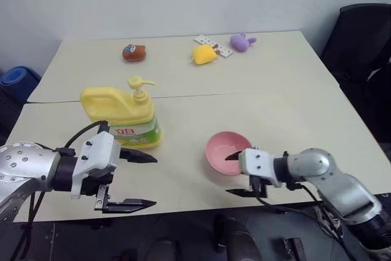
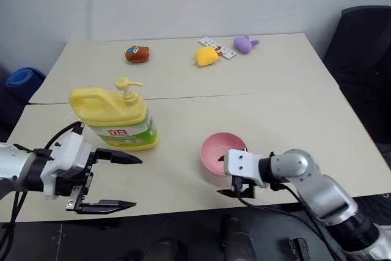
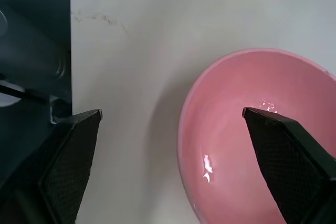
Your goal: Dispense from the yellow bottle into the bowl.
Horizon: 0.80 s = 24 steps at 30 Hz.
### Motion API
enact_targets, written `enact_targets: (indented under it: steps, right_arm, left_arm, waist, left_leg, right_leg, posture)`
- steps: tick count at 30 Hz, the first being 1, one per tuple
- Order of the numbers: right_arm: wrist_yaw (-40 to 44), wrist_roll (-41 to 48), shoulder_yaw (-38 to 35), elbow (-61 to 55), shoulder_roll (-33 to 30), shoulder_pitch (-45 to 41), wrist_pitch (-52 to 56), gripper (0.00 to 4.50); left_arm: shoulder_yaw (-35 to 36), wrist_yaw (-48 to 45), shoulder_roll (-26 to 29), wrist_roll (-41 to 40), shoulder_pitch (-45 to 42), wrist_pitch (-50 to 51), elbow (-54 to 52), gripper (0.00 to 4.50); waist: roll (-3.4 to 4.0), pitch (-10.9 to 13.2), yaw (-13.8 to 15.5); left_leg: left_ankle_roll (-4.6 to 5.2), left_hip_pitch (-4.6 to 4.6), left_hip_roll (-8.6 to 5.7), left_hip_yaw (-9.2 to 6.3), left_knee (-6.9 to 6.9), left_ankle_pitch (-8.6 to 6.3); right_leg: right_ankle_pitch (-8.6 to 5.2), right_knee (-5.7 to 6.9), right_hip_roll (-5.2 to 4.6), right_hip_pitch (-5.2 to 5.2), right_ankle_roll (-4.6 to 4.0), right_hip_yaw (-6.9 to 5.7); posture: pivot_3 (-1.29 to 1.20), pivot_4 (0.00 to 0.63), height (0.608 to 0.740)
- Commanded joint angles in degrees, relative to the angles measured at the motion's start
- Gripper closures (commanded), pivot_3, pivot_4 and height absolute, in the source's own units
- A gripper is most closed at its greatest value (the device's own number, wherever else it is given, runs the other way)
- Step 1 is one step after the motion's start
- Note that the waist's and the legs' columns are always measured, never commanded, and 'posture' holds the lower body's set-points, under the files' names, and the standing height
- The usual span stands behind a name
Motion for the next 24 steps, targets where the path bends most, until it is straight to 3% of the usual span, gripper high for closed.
enact_targets:
  steps: [1,4,10,12,14,19,24]
  right_arm:
    - [-3.6,-3.31,0.83,1.89,2.62,-1.31,-0.9,0.65]
    - [-3.91,-4.84,1.68,2.83,3.54,-1.43,-0.45,1.65]
    - [-4.57,-6.18,1.76,6.15,5.05,-1.49,-1.16,1.65]
    - [-4.44,-6.18,1.66,7.02,5.5,-1.62,-1.6,2.03]
    - [-3.92,-6.09,1.73,7.5,5.66,-1.69,-1.95,2.53]
    - [-3.69,-6.36,2.09,8.38,6.64,-2.13,-2.63,4.4]
    - [-1.85,-6.22,0.95,8.91,5.84,-6.19,-3.16,4.46]
  left_arm:
    - [0.07,0.95,-0.24,-1.01,-0.99,0.55,-0.41,0.0]
    - [1.5,0.73,0.12,-1.44,0.4,1.09,-1.32,0.0]
    - [2.23,0.25,0.93,-0.73,0.48,1.05,-1.04,0.0]
    - [1.4,0.34,1.06,0.08,-0.97,0.45,0.27,0.0]
    - [1.08,0.71,0.84,-0.04,-2.74,0.47,1.39,0.0]
    - [0.41,2.1,-0.01,-1.98,-7.66,1.85,3.55,0.0]
    - [1.35,2.73,-0.1,-3.6,-9.48,2.79,4.14,0.0]
  waist:
    - [-0.01,0.0,-0.05]
    - [-0.02,0.0,-0.01]
    - [-0.03,0.0,0.0]
    - [-0.05,-0.02,0.07]
    - [-0.06,-0.02,0.09]
    - [-0.07,-0.03,-0.02]
    - [-0.1,-0.01,-0.07]
  left_leg:
    - [0.0,0.0,0.0,0.01,0.0,0.0]
    - [0.0,0.0,0.02,0.02,-0.03,0.0]
    - [0.02,0.0,0.04,0.02,-0.03,-0.02]
    - [0.03,0.01,0.03,0.03,-0.03,-0.03]
    - [0.03,0.0,0.03,0.02,-0.02,-0.03]
    - [0.03,0.0,0.04,0.02,-0.04,-0.03]
    - [0.04,0.01,0.04,0.05,-0.05,-0.04]
  right_leg:
    - [0.01,0.0,0.01,0.0,0.0,0.01]
    - [0.0,-0.02,0.04,-0.02,0.0,0.0]
    - [0.0,-0.04,0.08,-0.02,-0.02,0.0]
    - [0.0,-0.03,0.07,-0.01,-0.01,0.02]
    - [0.0,-0.03,0.08,-0.01,-0.02,0.0]
    - [0.0,-0.03,0.08,-0.01,-0.01,0.01]
    - [0.0,-0.04,0.09,-0.02,-0.01,0.02]
  posture:
    - [0.0,0.15,0.74]
    - [0.0,0.15,0.74]
    - [0.0,0.15,0.74]
    - [0.0,0.15,0.74]
    - [0.0,0.15,0.74]
    - [0.0,0.15,0.74]
    - [0.0,0.15,0.74]
